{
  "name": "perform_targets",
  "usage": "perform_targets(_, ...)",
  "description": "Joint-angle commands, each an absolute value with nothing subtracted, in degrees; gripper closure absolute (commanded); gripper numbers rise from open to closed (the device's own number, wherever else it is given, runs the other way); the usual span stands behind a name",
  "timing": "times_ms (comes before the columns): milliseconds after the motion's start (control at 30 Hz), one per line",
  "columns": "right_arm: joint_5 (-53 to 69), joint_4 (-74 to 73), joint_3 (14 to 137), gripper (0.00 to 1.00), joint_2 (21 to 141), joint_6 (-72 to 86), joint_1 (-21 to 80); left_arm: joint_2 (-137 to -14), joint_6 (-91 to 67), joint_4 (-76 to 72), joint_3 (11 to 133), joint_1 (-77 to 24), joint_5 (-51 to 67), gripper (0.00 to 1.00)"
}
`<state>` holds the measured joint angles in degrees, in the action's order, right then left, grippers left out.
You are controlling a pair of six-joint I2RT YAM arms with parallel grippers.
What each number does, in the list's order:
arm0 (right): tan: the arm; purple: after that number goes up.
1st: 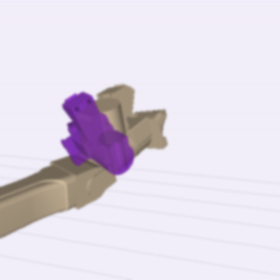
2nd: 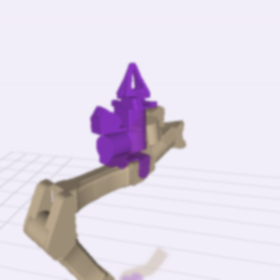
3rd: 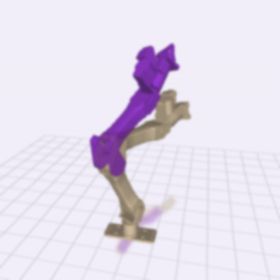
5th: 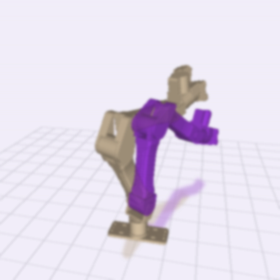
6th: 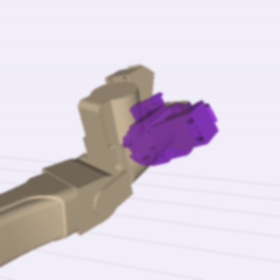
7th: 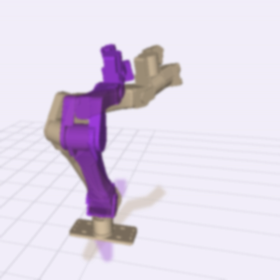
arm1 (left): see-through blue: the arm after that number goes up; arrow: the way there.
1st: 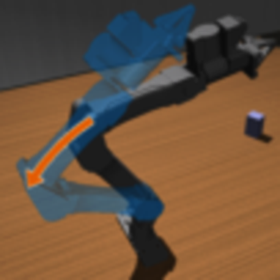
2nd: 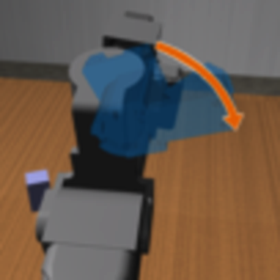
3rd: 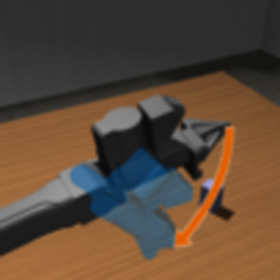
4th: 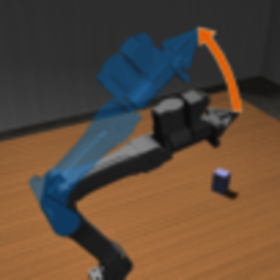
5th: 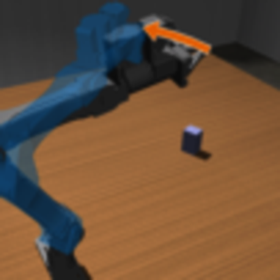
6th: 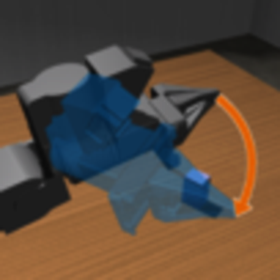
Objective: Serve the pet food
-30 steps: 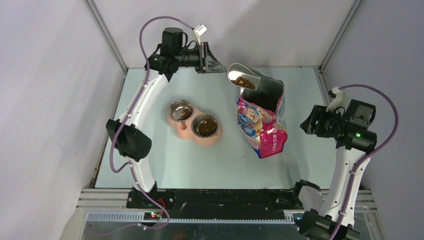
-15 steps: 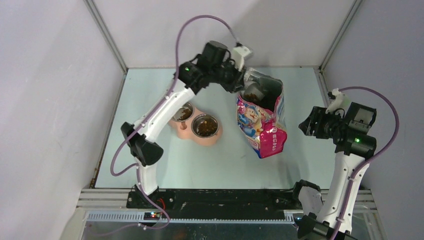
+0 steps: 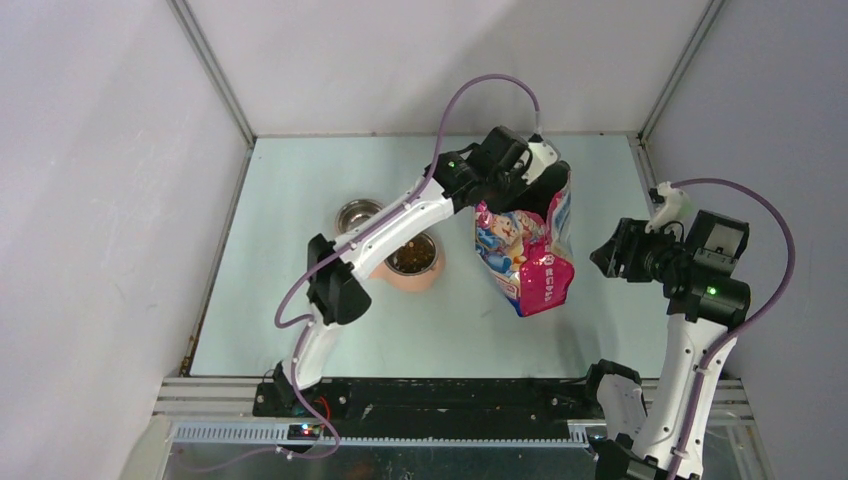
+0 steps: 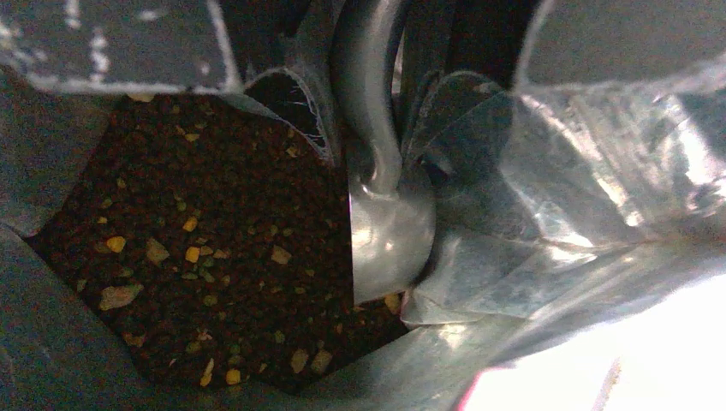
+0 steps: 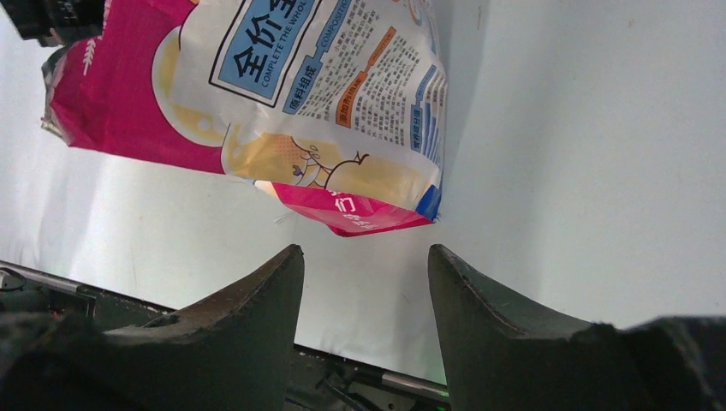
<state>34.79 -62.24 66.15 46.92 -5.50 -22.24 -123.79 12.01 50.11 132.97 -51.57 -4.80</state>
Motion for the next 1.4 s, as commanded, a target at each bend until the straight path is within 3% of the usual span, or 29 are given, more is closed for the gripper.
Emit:
perform_targets(0, 35.9, -63.4, 66.2, 0.41, 46.4, -7.3, -21.7, -126.4, 12.2, 53.1, 134.9, -51.0, -5.9, 1.00)
perform_targets(233, 35.2, -64.8, 66.1, 0.41, 45.8, -9.8, -21.7, -124.4, 6.0, 56.8, 131.9, -50.4, 12.7, 1.00)
perform_targets(667, 35.2, -65.0, 66.1, 0.40, 46.5, -10.5, -21.6, -117.8, -15.1, 48.1, 123.4, -43.2, 42.2, 1.00)
perform_targets(1367, 30.9, -63.1, 68.2, 0.40, 50.5, -9.3, -19.0, -110.8, -33.0, 34.3, 118.6, -30.0, 52.6, 1.00)
